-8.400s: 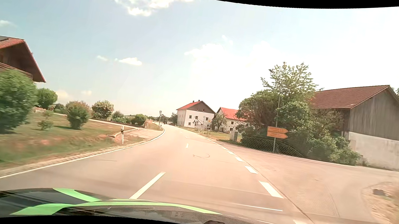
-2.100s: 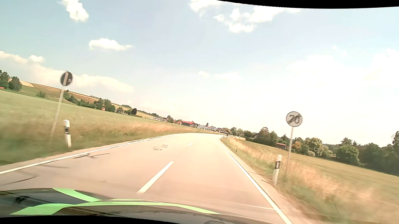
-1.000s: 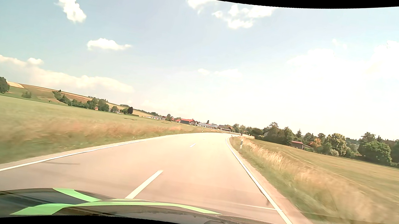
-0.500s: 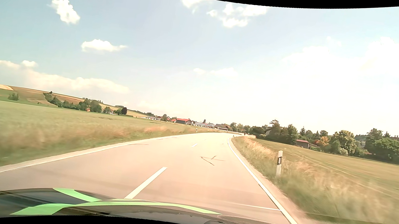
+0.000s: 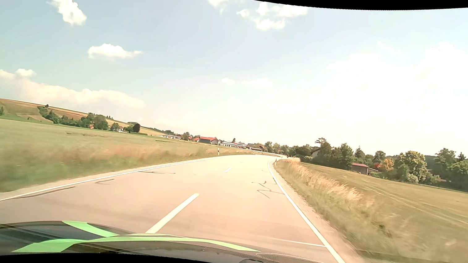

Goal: Follow the waypoints while adhering to traffic rules and regulations

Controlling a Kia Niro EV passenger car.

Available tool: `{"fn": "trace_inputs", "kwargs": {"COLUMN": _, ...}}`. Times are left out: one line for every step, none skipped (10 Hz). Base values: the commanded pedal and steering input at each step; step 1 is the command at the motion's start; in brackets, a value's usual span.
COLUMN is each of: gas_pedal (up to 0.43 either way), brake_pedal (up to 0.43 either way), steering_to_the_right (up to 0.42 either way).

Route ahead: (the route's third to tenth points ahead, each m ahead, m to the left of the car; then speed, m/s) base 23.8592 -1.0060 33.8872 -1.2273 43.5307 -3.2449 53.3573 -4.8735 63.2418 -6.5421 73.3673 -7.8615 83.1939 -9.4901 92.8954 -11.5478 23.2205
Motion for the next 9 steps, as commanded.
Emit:
{"fn": "trace_inputs", "kwargs": {"gas_pedal": 0.177, "brake_pedal": 0.000, "steering_to_the_right": 0.011}}
{"fn": "trace_inputs", "kwargs": {"gas_pedal": 0.177, "brake_pedal": 0.000, "steering_to_the_right": 0.011}}
{"fn": "trace_inputs", "kwargs": {"gas_pedal": 0.169, "brake_pedal": 0.000, "steering_to_the_right": 0.011}}
{"fn": "trace_inputs", "kwargs": {"gas_pedal": 0.157, "brake_pedal": 0.000, "steering_to_the_right": 0.011}}
{"fn": "trace_inputs", "kwargs": {"gas_pedal": 0.157, "brake_pedal": 0.000, "steering_to_the_right": 0.011}}
{"fn": "trace_inputs", "kwargs": {"gas_pedal": 0.157, "brake_pedal": 0.000, "steering_to_the_right": 0.011}}
{"fn": "trace_inputs", "kwargs": {"gas_pedal": 0.157, "brake_pedal": 0.000, "steering_to_the_right": 0.011}}
{"fn": "trace_inputs", "kwargs": {"gas_pedal": 0.150, "brake_pedal": 0.000, "steering_to_the_right": 0.011}}
{"fn": "trace_inputs", "kwargs": {"gas_pedal": 0.150, "brake_pedal": 0.000, "steering_to_the_right": 0.012}}
